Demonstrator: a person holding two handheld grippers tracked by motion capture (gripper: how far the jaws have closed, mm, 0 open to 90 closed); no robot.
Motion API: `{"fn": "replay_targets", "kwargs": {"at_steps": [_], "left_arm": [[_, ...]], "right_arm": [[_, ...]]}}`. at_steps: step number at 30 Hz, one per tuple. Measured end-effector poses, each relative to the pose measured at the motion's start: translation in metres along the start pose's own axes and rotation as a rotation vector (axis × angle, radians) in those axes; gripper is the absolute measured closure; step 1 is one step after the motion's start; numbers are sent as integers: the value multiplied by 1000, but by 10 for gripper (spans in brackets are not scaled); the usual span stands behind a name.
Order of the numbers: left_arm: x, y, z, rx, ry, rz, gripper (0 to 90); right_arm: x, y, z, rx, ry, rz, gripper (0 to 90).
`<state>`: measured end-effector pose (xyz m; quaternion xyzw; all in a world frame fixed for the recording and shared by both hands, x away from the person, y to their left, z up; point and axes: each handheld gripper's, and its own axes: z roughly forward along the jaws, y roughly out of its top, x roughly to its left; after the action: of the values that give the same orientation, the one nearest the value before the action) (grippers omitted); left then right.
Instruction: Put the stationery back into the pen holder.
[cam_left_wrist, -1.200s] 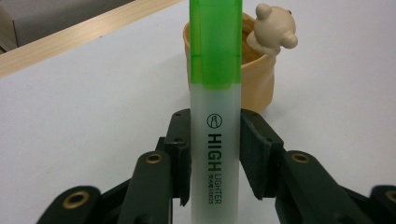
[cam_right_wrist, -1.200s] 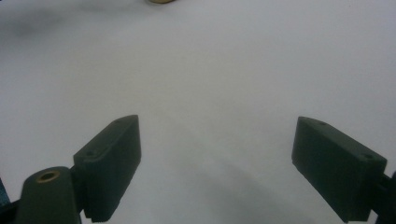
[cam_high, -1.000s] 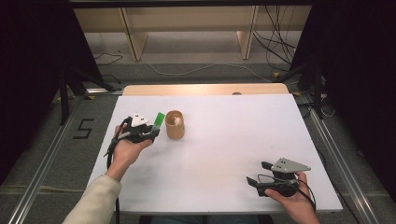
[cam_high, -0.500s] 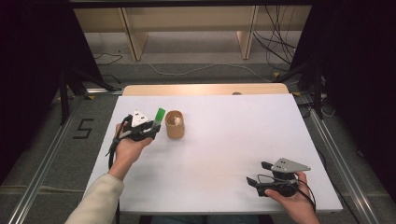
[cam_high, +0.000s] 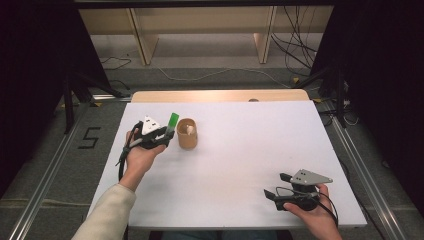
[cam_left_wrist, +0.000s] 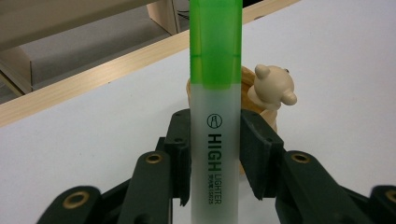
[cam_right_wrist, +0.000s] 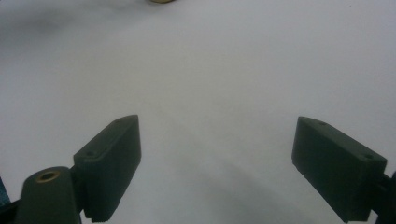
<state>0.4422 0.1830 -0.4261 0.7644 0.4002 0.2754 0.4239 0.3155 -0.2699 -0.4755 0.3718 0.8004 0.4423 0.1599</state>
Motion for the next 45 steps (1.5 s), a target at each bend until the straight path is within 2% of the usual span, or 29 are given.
{"fn": "replay_targets", "kwargs": {"at_steps": [22,39,45], "left_arm": [[-2,14,8,-46,-14,-15,664],[3,28,19,-74,-20,-40,663],[4,32,23,-78,-21,-34,663]], "right_arm": [[0,0,0,1,0,-1,166],[0,0,1,1,3,-2,166],[0,0,1,1,3,-2,166]]}}
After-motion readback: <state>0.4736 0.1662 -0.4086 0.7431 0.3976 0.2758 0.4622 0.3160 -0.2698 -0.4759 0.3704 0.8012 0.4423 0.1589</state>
